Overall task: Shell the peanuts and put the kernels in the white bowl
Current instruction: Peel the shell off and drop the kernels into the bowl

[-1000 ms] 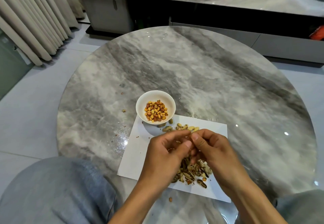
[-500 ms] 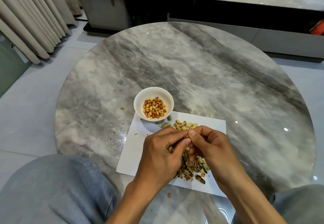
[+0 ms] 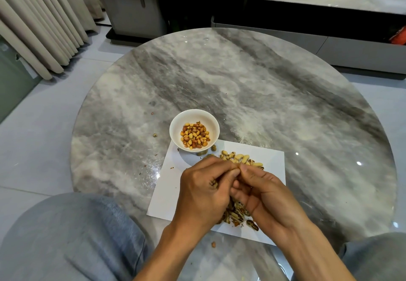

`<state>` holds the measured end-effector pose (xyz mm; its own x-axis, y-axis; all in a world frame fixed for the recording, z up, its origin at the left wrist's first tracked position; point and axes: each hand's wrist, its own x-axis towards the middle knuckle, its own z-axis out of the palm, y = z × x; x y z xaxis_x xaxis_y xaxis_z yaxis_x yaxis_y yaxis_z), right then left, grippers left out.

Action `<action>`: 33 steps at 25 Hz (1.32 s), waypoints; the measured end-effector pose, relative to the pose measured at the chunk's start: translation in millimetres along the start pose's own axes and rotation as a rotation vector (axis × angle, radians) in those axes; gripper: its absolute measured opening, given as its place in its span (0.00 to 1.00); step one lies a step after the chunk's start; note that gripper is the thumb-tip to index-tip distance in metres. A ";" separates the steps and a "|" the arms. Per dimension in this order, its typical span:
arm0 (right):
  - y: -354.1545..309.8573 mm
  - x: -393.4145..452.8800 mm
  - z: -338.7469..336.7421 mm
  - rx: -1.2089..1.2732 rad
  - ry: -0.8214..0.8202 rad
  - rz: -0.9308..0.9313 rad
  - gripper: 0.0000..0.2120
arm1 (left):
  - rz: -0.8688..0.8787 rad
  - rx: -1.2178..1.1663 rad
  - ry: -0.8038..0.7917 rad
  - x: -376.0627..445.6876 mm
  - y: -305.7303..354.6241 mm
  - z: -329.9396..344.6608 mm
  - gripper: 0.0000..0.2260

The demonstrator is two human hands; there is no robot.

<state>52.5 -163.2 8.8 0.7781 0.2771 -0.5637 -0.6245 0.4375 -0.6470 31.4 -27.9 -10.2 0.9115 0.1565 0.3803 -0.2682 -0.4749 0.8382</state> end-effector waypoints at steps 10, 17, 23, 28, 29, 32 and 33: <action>-2.4 1.5 -0.7 -0.099 0.179 -0.123 0.10 | -0.420 -0.207 -0.107 4.2 2.2 -3.6 0.13; -5.7 -3.6 2.8 -0.217 0.121 -0.153 0.07 | -0.309 -0.253 -0.067 3.5 6.6 -2.9 0.16; -11.6 -6.1 1.9 -0.183 0.097 -0.108 0.06 | -0.217 -0.199 -0.117 3.5 1.9 -3.8 0.12; -6.6 -1.2 -0.6 -0.009 0.119 -0.023 0.08 | -0.329 -0.232 -0.036 7.8 7.2 -8.1 0.09; -7.8 1.1 -4.1 0.016 0.170 -0.036 0.08 | -0.372 -0.223 0.030 12.5 8.3 -12.4 0.09; -23.1 7.6 -22.1 -0.008 0.357 -0.152 0.07 | -0.408 -0.088 0.134 43.1 -1.3 -27.8 0.08; -28.4 9.3 -28.9 -0.079 0.405 -0.207 0.07 | -0.393 0.019 0.091 53.9 -6.0 -31.5 0.09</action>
<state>75.5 -197.8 7.1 0.8077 -0.1731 -0.5637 -0.4741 0.3778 -0.7953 72.3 10.7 17.6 0.9118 0.4053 0.0660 0.1018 -0.3789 0.9198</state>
